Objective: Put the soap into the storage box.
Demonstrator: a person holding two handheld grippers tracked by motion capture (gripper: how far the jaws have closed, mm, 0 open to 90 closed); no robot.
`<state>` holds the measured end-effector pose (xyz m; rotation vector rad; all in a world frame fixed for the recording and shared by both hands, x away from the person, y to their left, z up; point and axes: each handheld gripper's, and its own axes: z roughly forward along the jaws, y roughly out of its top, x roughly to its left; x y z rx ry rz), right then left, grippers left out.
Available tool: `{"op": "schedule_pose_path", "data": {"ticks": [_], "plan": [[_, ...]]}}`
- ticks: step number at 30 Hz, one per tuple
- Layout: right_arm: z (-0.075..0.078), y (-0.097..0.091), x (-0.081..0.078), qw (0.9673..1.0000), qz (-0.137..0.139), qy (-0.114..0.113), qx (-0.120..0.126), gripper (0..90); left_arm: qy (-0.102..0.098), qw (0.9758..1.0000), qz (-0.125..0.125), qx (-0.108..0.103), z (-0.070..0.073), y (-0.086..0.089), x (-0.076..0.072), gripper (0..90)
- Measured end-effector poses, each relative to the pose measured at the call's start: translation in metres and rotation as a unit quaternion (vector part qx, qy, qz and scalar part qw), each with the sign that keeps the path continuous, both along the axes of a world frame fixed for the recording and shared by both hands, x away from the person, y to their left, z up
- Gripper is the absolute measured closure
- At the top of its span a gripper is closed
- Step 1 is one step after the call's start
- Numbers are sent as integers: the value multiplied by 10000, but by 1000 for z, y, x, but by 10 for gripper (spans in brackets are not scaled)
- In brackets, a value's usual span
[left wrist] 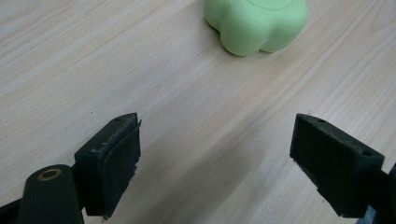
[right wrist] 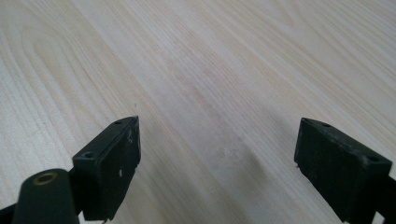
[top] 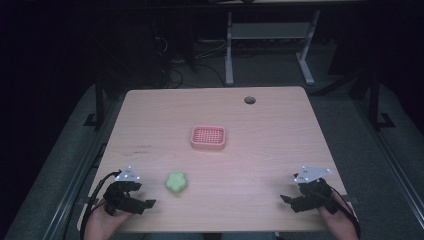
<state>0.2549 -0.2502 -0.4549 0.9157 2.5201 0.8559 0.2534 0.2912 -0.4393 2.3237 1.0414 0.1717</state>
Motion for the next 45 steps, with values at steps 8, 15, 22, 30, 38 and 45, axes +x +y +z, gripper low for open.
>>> {"op": "schedule_pose_path", "data": {"ticks": [8,15,22,30,38,45], "plan": [[-1,-1,0,10000,-42,35,22,140,-17,9999,-79,137,5,-4,0,159],[-2,-3,0,9999,-118,26,98,140,-19,9994,-213,283,16,-16,9,159],[-1,-2,-2,9999,-114,28,107,140,-27,9987,-328,384,28,-30,18,160],[-1,-2,-2,9999,-78,15,93,140,90,9981,-368,480,35,-41,27,160],[-1,-2,-1,9999,-68,21,90,140,211,9970,-508,553,36,-57,37,161],[-1,-3,0,9999,-54,2,128,140,307,9958,-618,608,35,-66,44,161]]}}
